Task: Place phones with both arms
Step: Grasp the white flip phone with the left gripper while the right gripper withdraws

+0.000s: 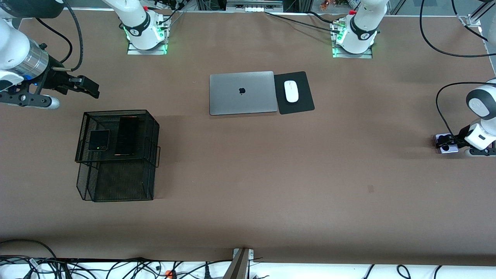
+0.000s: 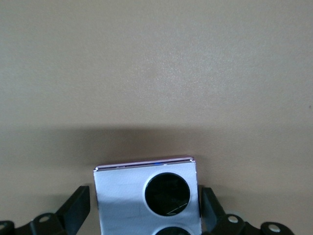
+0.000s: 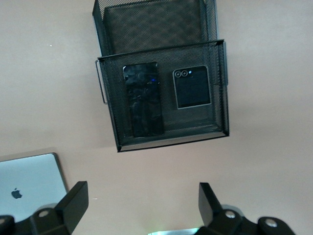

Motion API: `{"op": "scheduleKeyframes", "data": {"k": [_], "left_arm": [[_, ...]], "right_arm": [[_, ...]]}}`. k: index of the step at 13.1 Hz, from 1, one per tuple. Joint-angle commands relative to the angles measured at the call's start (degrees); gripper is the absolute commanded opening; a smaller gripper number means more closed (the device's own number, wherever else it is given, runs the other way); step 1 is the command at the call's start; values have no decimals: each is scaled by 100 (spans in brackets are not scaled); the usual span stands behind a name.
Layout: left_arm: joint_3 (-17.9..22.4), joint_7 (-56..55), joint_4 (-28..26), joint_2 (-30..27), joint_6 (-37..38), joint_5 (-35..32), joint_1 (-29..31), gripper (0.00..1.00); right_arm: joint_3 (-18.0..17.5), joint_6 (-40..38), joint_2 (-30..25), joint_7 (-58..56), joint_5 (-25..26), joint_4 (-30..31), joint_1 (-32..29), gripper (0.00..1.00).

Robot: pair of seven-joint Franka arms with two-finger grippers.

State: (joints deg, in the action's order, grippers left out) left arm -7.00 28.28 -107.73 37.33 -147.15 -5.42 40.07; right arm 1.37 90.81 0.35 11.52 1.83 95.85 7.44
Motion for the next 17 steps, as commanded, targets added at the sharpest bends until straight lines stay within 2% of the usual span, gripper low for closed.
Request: {"op": "scheduleKeyframes", "data": {"k": [1, 2, 4, 7, 8, 11, 13, 17], "left_arm": [[-83, 143, -11, -15, -51, 76, 71, 86], [-82, 143, -11, -15, -16, 76, 71, 68], [-82, 134, 32, -15, 11, 76, 54, 42], [-178, 56, 120, -242, 422, 76, 10, 43], [-284, 29, 286, -348, 763, 67, 1, 48], [-661, -137, 1487, -428, 2623, 67, -52, 48], [-733, -426, 2227, -428, 3628, 32, -515, 47], [-777, -1839, 3239, -454, 5140, 23, -1849, 47]], "right_arm": [[195, -143, 62, -544, 194, -216, -138, 100], [380, -143, 62, -685, 186, -234, -138, 100], [635, -143, 62, -888, 116, -243, -147, 100], [934, -195, 45, -889, -121, -269, -147, 100], [1022, -222, 18, -897, -244, -269, -147, 100], [1006, -239, 9, -889, -245, -269, -147, 100], [953, -239, 18, -836, -236, -269, -147, 100], [874, -239, 53, -810, -219, -269, -147, 100]]}}
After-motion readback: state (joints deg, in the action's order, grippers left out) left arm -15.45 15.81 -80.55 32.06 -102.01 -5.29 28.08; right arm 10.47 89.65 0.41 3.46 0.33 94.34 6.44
